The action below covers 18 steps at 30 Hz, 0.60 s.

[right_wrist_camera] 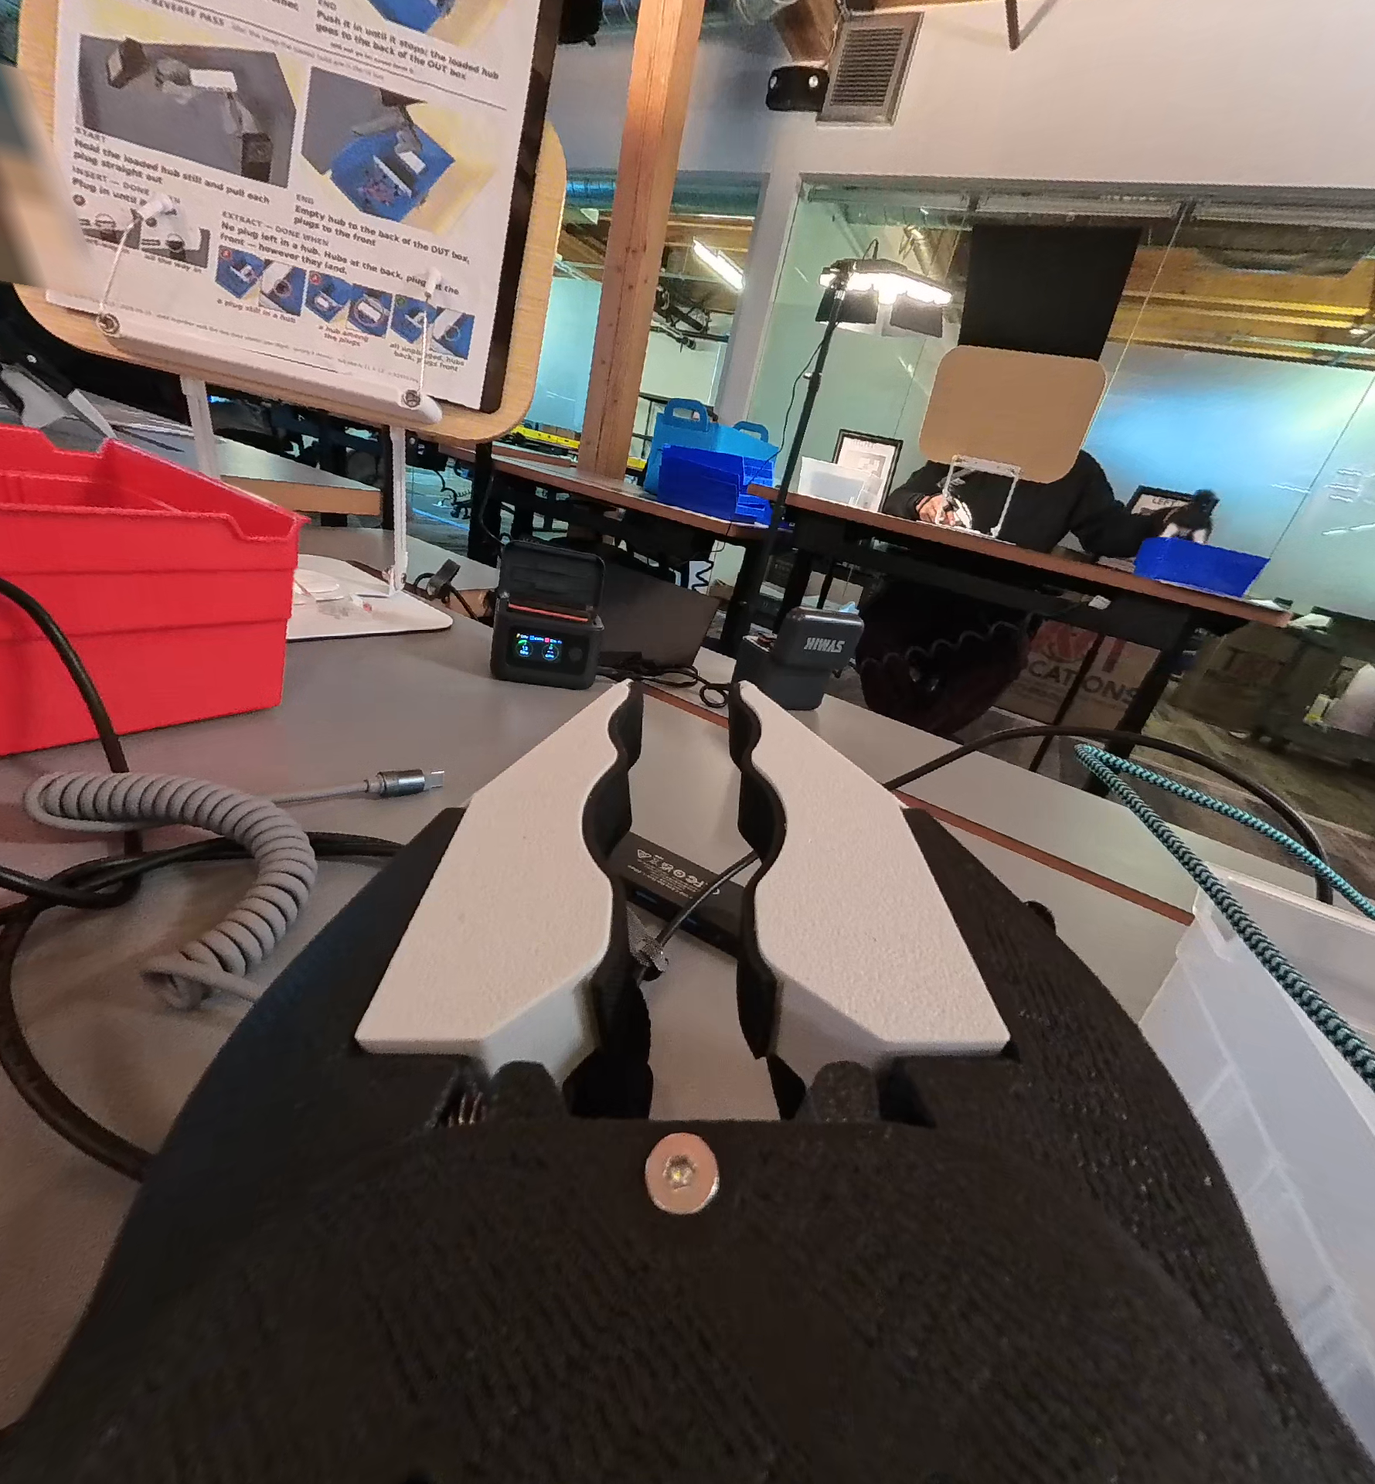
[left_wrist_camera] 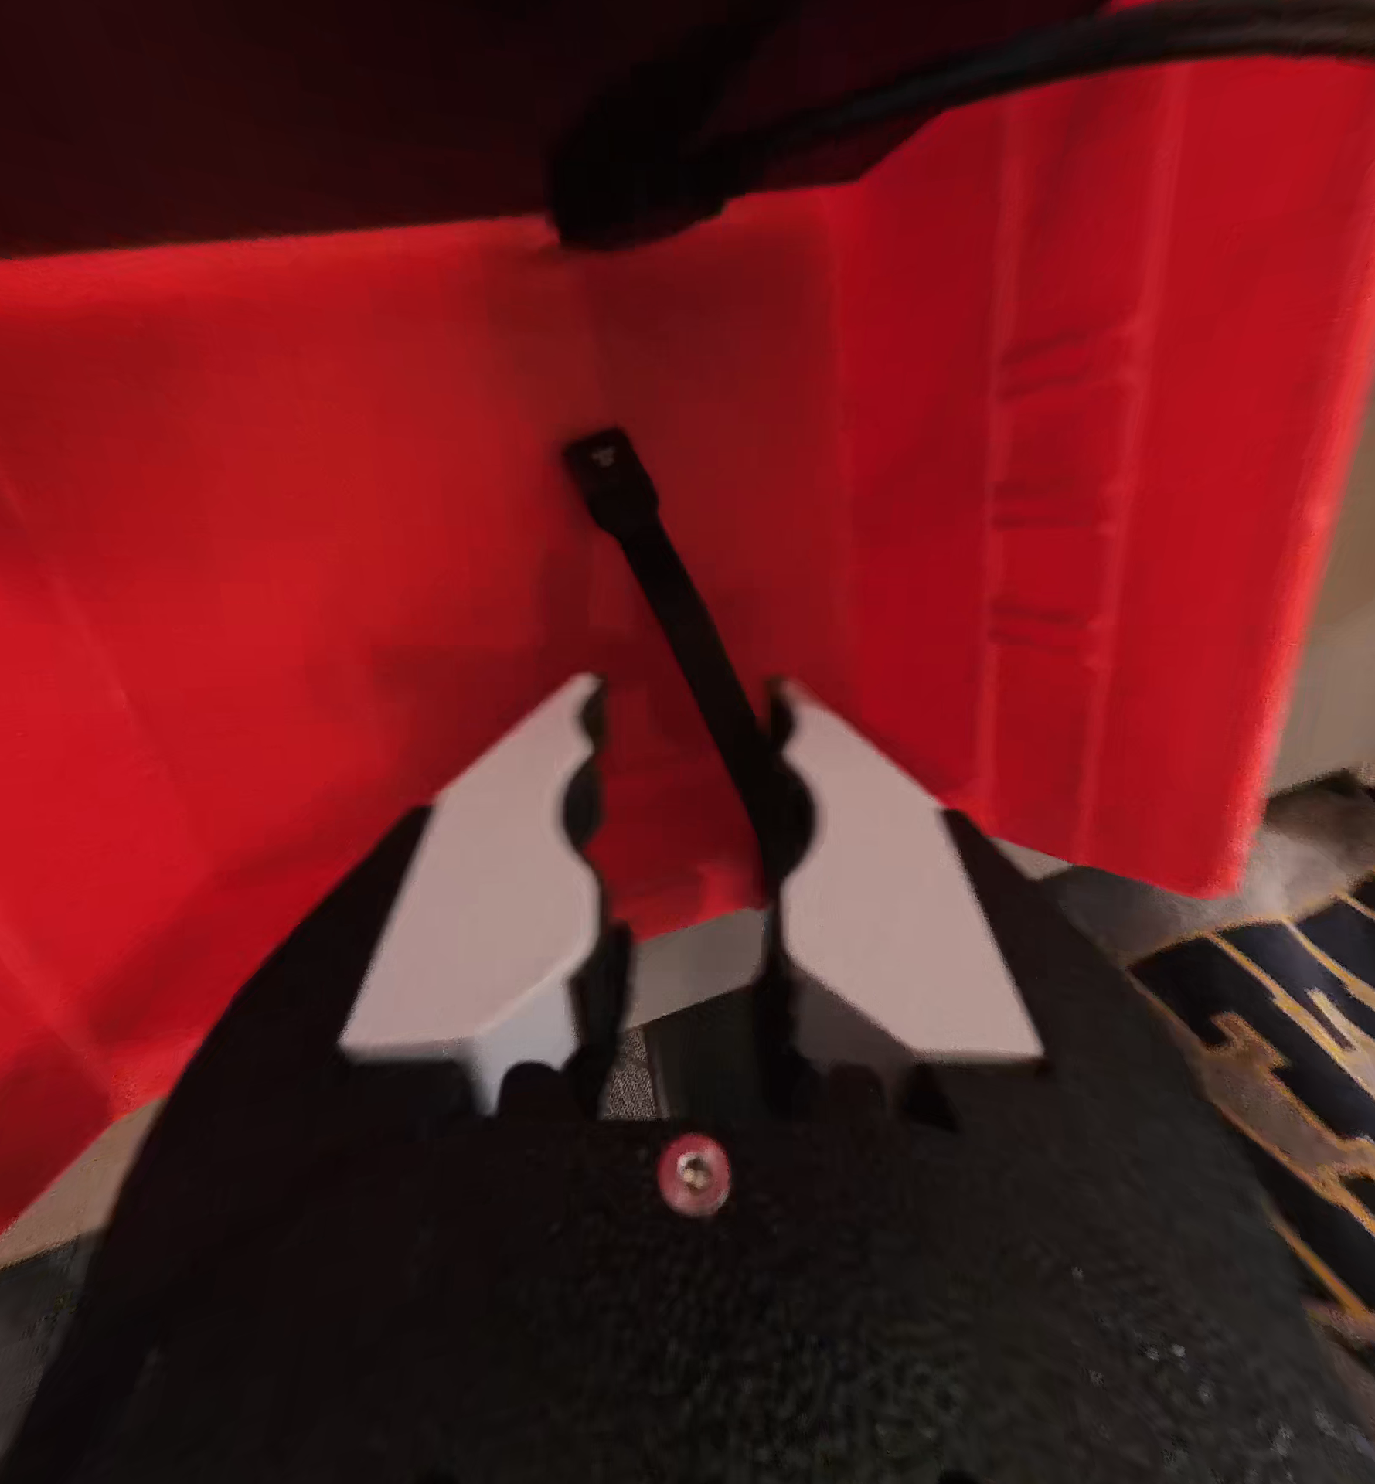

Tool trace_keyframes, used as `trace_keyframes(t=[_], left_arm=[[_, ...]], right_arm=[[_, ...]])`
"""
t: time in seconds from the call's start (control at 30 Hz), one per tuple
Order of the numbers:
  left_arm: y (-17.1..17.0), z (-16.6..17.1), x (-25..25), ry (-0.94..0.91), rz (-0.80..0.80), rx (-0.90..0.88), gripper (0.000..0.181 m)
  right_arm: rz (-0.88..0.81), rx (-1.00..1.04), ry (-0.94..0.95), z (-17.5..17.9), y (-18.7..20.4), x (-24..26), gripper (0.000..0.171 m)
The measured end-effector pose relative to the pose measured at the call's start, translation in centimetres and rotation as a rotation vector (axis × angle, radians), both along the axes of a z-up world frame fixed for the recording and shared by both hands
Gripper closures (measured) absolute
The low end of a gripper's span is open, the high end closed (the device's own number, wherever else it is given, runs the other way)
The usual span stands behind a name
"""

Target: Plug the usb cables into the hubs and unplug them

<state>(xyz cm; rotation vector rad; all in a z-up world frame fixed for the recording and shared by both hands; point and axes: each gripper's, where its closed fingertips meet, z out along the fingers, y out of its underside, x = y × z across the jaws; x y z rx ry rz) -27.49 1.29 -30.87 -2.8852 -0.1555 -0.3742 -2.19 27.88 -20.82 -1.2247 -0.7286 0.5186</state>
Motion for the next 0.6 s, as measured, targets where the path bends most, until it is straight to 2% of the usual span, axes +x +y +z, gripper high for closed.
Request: trace_keyframes(t=[0.03,0.1,0.2,0.3,0.4,0.47,0.53,0.6], left_arm=[[0.2,0.4,1.0,-0.052,-0.035,0.019,0.165],[0.5,1.0,1.7,-0.071,-0.071,0.042,0.172],[1.8,2.2,2.5,-0.048,-0.121,0.143,0.173],[3.7,5.2,3.7,-0.063,-0.128,0.325,0.173],[5.7,10.5,3.4,0.046,-0.086,0.59,0.173],[6.4,14.0,5.3,0.062,-0.145,0.75,0.173],[6.9,14.8,8.7,0.023,-0.229,0.769,0.173],[7.3,12.8,11.4,0.065,-0.336,0.68,0.173]], right_arm=[[0.001,-0.002,0.0,0.0,0.0,0.0,0.152],[0.002,-0.003,-0.001,0.0,0.0,-0.1,0.152],[0.004,-0.003,-0.003,-0.1,0.0,-0.1,0.151],[0.003,-0.003,-0.004,0.0,0.0,-0.1,0.152],[0.003,-0.004,-0.001,0.0,0.0,-0.1,0.152],[0.003,-0.003,-0.004,0.0,0.0,-0.2,0.151],[0.003,0.002,-0.008,0.0,0.0,-0.2,0.152],[0.004,0.002,-0.007,0.0,-0.1,-0.2,0.152]])
